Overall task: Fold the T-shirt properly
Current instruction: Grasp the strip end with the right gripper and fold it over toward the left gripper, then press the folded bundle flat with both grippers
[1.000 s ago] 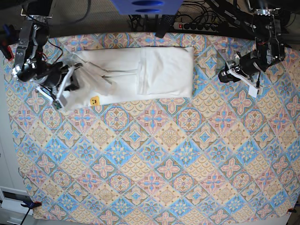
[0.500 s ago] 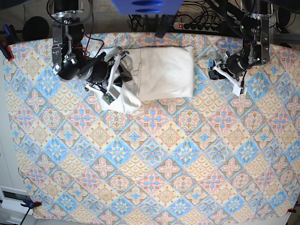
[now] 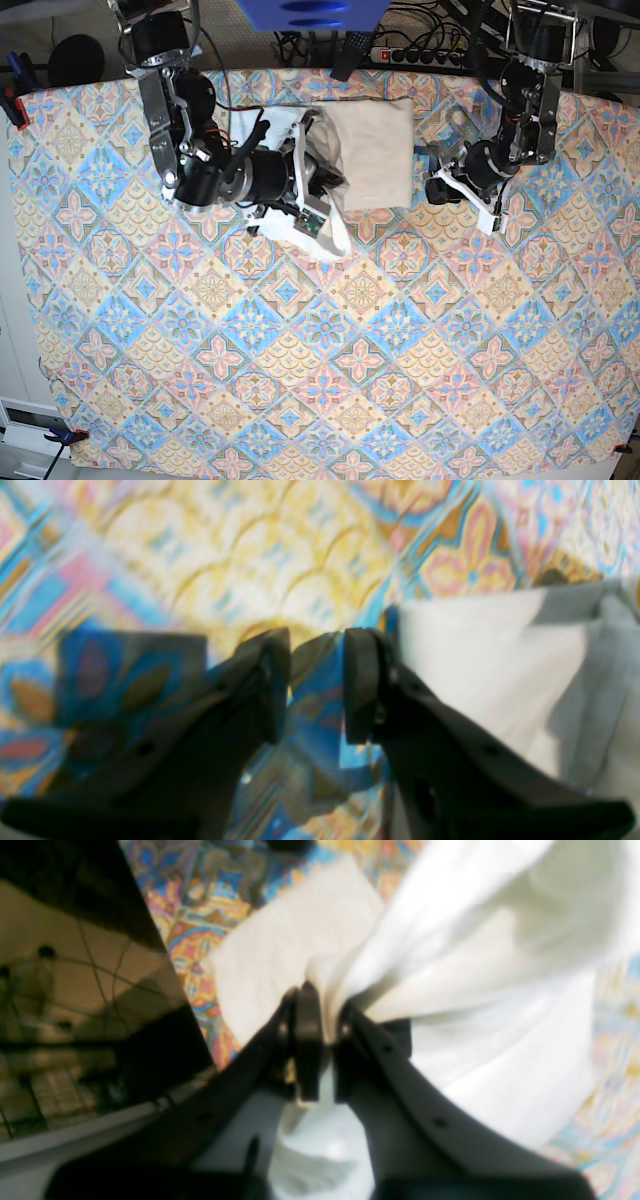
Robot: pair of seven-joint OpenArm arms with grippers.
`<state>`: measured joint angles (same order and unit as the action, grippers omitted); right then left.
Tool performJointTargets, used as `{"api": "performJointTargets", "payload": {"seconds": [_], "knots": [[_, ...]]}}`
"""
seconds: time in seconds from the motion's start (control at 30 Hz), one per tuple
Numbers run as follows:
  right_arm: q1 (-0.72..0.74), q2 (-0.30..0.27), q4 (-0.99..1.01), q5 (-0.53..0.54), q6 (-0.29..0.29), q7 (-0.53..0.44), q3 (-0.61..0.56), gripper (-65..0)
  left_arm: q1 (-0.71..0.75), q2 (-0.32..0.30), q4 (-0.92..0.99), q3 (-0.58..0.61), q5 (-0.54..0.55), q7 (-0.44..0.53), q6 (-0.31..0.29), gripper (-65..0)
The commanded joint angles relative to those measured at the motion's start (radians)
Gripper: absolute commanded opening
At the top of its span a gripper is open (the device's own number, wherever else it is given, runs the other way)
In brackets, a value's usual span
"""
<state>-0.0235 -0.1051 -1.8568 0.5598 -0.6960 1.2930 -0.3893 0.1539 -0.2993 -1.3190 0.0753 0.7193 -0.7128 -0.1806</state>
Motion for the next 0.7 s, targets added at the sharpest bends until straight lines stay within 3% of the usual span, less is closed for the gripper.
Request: {"api": "performJointTargets", "payload": {"seconds": [0.0,0.3,0.67], "knots": [[0.041,0.000,0.003,0.013,-0.002,-0.022,-0.021,-64.3,0.011,0.016,0.023,0.016,-0.045,-0.095,0.029,-46.8],[0.147,0.000,0.153,-0.040,-0.002,-0.020,-0.210,-63.5,-0.001,0.044,0.025,0.016,-0.046,-0.100,0.029,-46.8],[0.153,-0.020,0.101,-0.037,-0.002,0.050,-0.313,-39.9,-0.001,0.044,0.025,0.010,-0.046,-0.097,0.029,-46.8]]}}
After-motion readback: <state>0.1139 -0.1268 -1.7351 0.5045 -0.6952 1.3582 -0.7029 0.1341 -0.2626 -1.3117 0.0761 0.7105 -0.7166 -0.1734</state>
